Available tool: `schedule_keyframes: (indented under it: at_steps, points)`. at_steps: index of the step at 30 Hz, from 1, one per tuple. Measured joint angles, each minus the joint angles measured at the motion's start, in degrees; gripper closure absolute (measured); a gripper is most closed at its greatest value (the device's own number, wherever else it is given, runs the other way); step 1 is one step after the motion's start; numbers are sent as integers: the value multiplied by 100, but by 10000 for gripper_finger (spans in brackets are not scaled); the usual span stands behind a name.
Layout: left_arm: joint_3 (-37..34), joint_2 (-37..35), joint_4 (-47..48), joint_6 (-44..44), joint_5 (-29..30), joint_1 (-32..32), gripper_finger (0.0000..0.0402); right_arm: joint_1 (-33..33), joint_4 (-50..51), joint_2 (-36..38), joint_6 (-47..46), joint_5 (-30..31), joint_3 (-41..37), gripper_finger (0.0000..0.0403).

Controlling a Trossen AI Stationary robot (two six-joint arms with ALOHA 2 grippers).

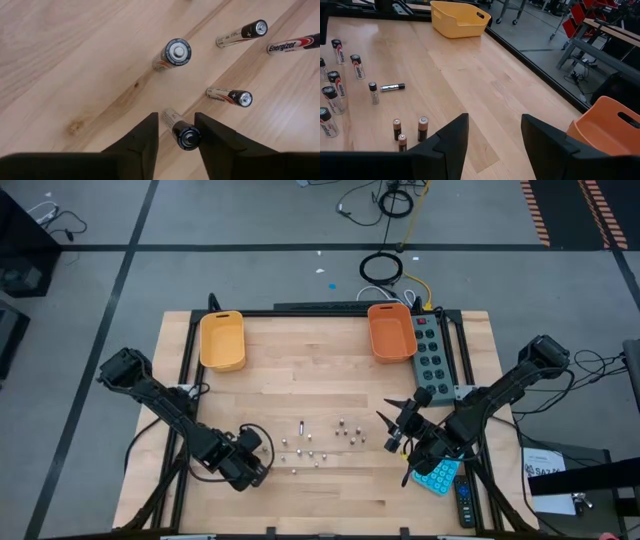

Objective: Sort batteries
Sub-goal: Put the silver battery into the yellow bin

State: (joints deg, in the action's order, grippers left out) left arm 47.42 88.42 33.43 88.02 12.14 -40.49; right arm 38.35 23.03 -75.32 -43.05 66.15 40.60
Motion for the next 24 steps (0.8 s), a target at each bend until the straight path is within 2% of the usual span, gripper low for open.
schedule_keyframes:
  at_steps: [9,18,24]
  points:
    - [0,-9,-12,-279,-115,0,342,0,0,1,0,1,0,229]
    - [7,-36,108,-591,-371,76,343,0,0,1,0,1,0,229]
    - [267,-409,1402,-663,-275,185,343,0,2,0,0,2,0,229]
